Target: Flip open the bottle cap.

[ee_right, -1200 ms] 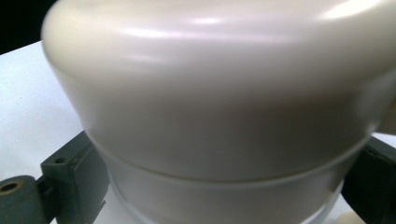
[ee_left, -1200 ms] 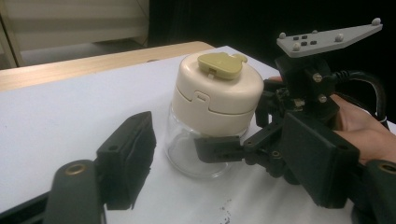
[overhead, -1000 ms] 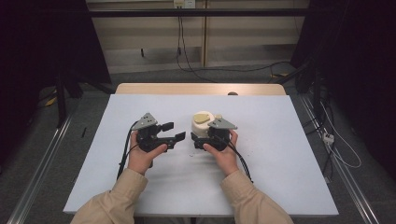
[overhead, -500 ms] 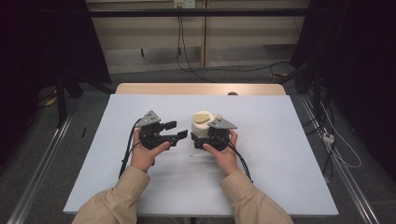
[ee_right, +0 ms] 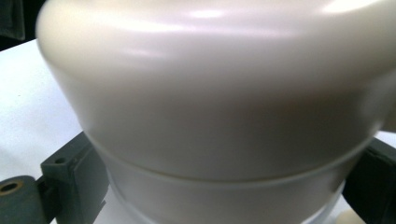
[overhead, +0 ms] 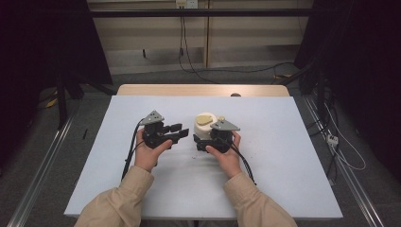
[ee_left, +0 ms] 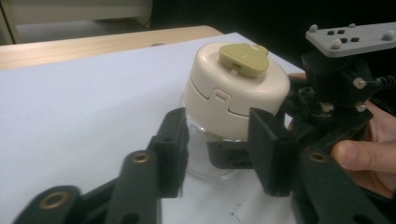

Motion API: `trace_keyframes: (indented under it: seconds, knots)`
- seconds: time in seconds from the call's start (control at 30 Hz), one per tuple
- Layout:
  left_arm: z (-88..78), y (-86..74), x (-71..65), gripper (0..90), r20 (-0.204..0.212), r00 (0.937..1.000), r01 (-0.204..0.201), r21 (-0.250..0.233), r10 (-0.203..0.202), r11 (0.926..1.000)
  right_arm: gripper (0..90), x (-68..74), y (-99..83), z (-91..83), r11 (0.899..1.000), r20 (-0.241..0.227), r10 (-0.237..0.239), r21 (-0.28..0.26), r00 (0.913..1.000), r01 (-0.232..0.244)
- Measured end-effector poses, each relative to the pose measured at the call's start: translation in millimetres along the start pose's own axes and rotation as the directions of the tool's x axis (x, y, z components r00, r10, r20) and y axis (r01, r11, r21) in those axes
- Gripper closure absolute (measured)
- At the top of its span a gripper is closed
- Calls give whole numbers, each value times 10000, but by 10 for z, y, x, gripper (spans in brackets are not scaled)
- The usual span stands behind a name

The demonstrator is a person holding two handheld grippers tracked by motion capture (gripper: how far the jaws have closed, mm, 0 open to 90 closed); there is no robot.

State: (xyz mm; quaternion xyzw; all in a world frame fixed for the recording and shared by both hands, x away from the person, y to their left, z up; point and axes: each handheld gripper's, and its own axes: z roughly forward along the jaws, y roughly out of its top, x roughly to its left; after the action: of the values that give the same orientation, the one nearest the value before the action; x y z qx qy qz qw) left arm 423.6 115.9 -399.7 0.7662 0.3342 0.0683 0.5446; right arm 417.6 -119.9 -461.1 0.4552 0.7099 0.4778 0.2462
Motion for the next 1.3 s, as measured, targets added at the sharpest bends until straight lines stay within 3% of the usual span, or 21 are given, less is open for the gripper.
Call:
trace_keyframes:
  seconds: [0.47,0.73,1.3]
  knots:
    - [106,187,-23,893,8,10000,-40,289,40,9996,36,2,-1,-1,10000,16,-25,19,10000,25]
    - [180,232,-32,900,-171,9997,-181,516,190,9985,36,2,-1,-1,10000,18,-28,32,10000,28]
    - [263,285,-97,900,-104,9978,-638,939,650,9935,36,2,-1,0,10000,17,-24,51,10000,24]
